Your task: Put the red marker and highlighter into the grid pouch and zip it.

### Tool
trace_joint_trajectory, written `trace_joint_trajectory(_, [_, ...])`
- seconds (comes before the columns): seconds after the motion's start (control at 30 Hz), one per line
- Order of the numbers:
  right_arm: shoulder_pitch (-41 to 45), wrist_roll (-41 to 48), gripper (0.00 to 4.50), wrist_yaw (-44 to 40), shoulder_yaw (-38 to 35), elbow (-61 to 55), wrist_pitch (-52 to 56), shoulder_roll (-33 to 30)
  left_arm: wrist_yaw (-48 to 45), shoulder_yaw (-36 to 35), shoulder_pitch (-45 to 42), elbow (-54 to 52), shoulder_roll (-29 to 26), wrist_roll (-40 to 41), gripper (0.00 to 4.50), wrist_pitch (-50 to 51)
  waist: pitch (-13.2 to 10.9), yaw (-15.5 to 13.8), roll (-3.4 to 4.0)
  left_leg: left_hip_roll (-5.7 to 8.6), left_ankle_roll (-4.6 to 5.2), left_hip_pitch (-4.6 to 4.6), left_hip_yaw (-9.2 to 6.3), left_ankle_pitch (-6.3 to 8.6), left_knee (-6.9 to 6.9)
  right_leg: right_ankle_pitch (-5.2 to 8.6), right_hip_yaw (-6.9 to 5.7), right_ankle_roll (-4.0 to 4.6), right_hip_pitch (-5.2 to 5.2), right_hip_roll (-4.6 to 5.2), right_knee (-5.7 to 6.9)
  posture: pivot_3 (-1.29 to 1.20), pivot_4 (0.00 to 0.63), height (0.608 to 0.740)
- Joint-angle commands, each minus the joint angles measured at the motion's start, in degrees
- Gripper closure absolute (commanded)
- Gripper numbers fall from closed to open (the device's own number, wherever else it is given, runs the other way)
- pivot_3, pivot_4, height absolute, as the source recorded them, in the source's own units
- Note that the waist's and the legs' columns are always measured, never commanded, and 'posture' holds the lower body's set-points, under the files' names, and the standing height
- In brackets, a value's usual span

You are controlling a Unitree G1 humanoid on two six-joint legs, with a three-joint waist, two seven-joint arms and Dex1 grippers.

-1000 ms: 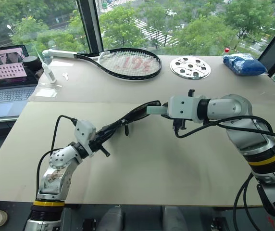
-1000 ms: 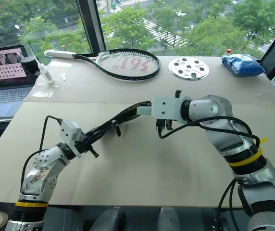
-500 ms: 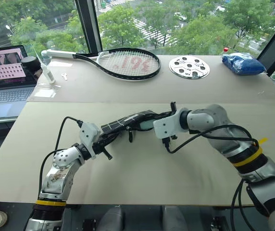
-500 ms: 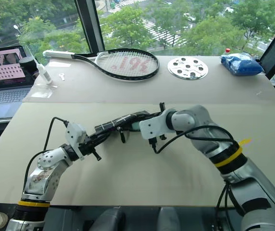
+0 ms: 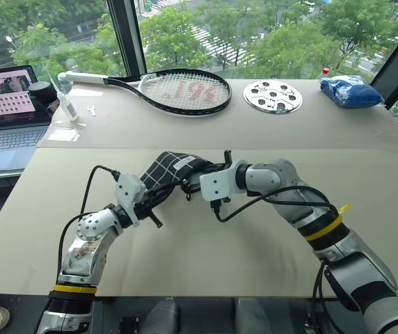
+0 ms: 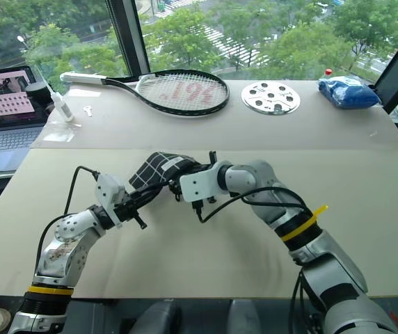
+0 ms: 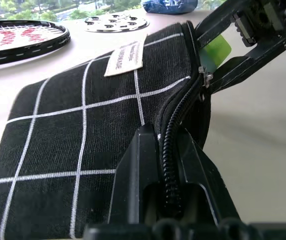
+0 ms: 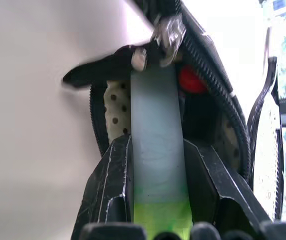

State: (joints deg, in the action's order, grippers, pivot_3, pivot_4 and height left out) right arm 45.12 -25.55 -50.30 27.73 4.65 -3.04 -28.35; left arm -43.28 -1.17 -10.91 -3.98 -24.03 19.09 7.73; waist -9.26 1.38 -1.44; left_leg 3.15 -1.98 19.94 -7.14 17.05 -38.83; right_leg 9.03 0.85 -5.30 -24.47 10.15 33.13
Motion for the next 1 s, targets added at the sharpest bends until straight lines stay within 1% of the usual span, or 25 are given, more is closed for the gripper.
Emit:
trace_joint_trajectory(0.03, [2.8, -1.1, 3.46, 2.3, -0.4, 0.2, -4.8, 0.2, -0.2, 0.0, -1.0, -1.2, 0.1, 0.0, 4.50, -1.1, 0.0, 0.0, 0.00, 0.00, 0.04, 0.00, 0.00, 0.02, 0.00, 0.00, 0.00, 0.00, 0.00, 0.00, 0.01, 0.00, 0.150, 0.740])
trace_joint_trajectory(0.07, [2.7, -1.8, 3.46, 2.9, 0.3, 0.6, -6.0, 0.4, -0.2, 0.0, -1.1, -1.1, 0.1, 0.0, 4.50, -1.1, 0.0, 0.0, 0.01, 0.00, 0.03, 0.00, 0.00, 0.02, 0.00, 0.00, 0.00, 0.00, -0.01, 0.00, 0.01, 0.00, 0.150, 0.740])
trace_joint_trajectory(0.13, [1.7, -0.5, 3.46, 1.5, 0.3, 0.0, -5.5, 1.0, -0.1, 0.0, -1.3, -1.2, 0.1, 0.0, 4.50, -1.1, 0.0, 0.1, 0.01, -0.01, 0.03, -0.01, 0.00, 0.01, 0.01, 0.00, 0.00, 0.00, -0.01, 0.00, 0.01, 0.00, 0.150, 0.740])
trace_joint_trajectory(0.23, [2.4, -0.3, 3.46, 1.4, -2.0, 1.8, -3.1, 0.2, -0.1, -0.2, -1.4, -1.4, 0.0, 0.1, 4.50, -0.9, 0.0, 0.3, 0.01, 0.00, -0.06, 0.00, 0.00, -0.03, 0.01, 0.00, 0.00, 0.00, -0.02, 0.00, 0.00, 0.00, 0.150, 0.740])
trace_joint_trajectory(0.33, [3.7, 1.1, 3.46, 1.4, -6.9, 5.0, 4.5, -1.3, -0.2, -0.5, -1.3, -1.1, -0.3, 0.1, 4.50, -1.1, 0.0, 0.4, 0.01, 0.00, -0.05, 0.00, 0.00, -0.03, 0.01, 0.00, 0.00, 0.00, -0.02, 0.00, 0.00, 0.00, 0.150, 0.740])
trace_joint_trajectory(0.5, [4.7, 4.8, 3.46, -0.6, -11.6, 4.3, 15.2, -1.6, 0.1, -0.4, -1.4, -1.4, -0.1, 0.0, 4.50, -1.0, 0.0, 0.4, 0.03, 0.00, 0.05, 0.03, 0.00, 0.03, 0.01, -0.01, 0.00, 0.01, -0.03, 0.00, 0.00, 0.00, 0.150, 0.740])
trace_joint_trajectory(0.57, [4.1, 7.1, 3.46, -2.0, -12.8, 1.7, 19.1, -1.3, 0.2, -0.4, -1.4, -1.4, -0.1, 0.1, 4.50, -0.9, 0.0, 0.6, 0.04, 0.00, 0.05, 0.03, 0.00, 0.03, 0.03, 0.00, 0.00, 0.01, -0.05, 0.00, 0.00, 0.00, 0.150, 0.740])
trace_joint_trajectory(0.67, [1.8, 9.3, 3.46, -4.2, -11.6, -4.7, 22.4, -0.3, -0.1, -0.2, -1.3, -1.1, 0.0, 0.1, 4.50, -1.0, 0.0, 1.0, 0.06, -0.01, 0.07, 0.04, -0.01, 0.04, 0.06, 0.00, 0.00, 0.01, -0.07, 0.00, -0.01, 0.00, 0.150, 0.740])
trace_joint_trajectory(0.77, [-0.3, 9.1, 3.46, -3.9, -9.0, -8.6, 20.7, 0.5, 0.0, 0.1, -1.7, -1.0, 0.2, 0.0, 4.50, -1.0, 0.0, 1.1, 0.06, -0.01, 0.12, 0.04, -0.01, 0.07, 0.05, 0.00, 0.00, 0.01, -0.07, 0.00, -0.01, 0.00, 0.150, 0.740])
trace_joint_trajectory(1.0, [0.4, 1.1, 3.46, 1.0, -2.5, -5.2, 7.0, -2.0, 0.0, 0.3, -2.0, -0.4, 0.9, 0.0, 4.50, -1.4, 0.0, 0.8, 0.07, 0.01, 0.12, 0.05, -0.01, 0.07, 0.01, -0.01, 0.00, 0.00, -0.07, 0.00, 0.01, 0.00, 0.150, 0.740])
